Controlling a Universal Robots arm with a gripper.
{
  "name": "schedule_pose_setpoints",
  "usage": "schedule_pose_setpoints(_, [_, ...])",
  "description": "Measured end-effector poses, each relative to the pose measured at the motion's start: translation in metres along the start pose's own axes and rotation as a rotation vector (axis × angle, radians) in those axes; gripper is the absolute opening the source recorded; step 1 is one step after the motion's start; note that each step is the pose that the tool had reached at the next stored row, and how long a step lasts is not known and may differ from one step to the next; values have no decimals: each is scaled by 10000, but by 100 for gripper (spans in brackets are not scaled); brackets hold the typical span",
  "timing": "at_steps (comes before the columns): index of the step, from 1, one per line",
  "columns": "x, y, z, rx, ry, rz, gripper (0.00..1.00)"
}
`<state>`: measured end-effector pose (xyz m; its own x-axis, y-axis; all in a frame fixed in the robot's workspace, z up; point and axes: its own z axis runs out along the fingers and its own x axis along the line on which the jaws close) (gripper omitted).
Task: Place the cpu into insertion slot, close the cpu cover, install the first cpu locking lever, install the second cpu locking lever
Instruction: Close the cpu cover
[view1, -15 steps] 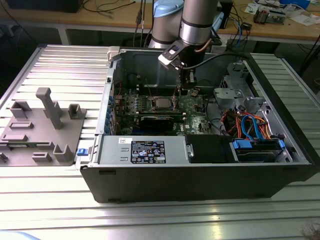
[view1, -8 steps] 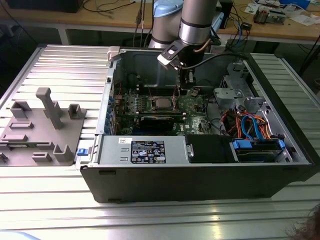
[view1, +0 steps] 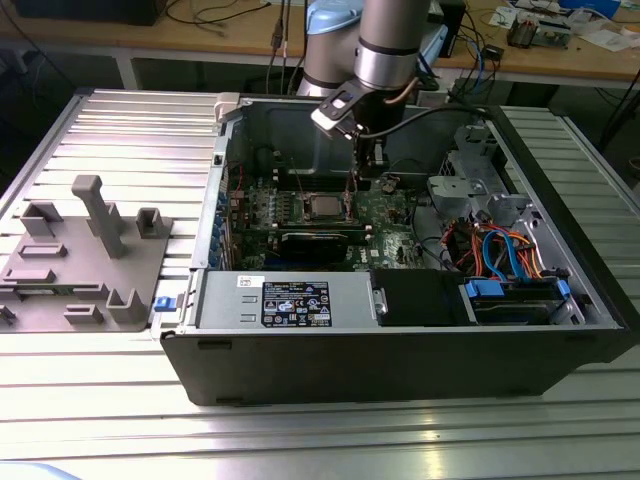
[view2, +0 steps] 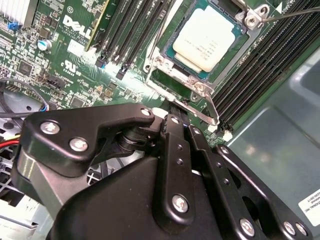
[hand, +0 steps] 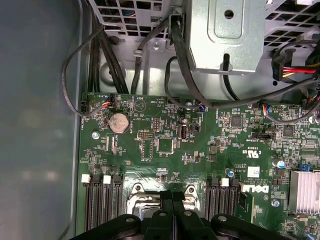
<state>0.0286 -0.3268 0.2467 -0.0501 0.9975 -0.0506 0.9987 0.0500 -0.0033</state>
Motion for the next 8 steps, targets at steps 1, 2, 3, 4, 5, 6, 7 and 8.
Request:
schedule_pose_setpoints(1, [1, -10, 0, 0, 0, 0, 11])
schedule_pose_setpoints(2, [1, -22, 0, 0, 1, 0, 11])
schedule_pose_setpoints(3, [2, -31, 0, 0, 0, 1, 11])
schedule_pose_setpoints(4, [2, -45, 1, 0, 0, 0, 11])
schedule_pose_setpoints(5, [3, -54, 1, 0, 0, 0, 11])
schedule_pose_setpoints(6, [4, -74, 2, -1, 1, 1, 11])
schedule_pose_setpoints(7, [5, -87, 6, -1, 2, 0, 11])
schedule_pose_setpoints(8, [6, -99, 11, 0, 1, 0, 11])
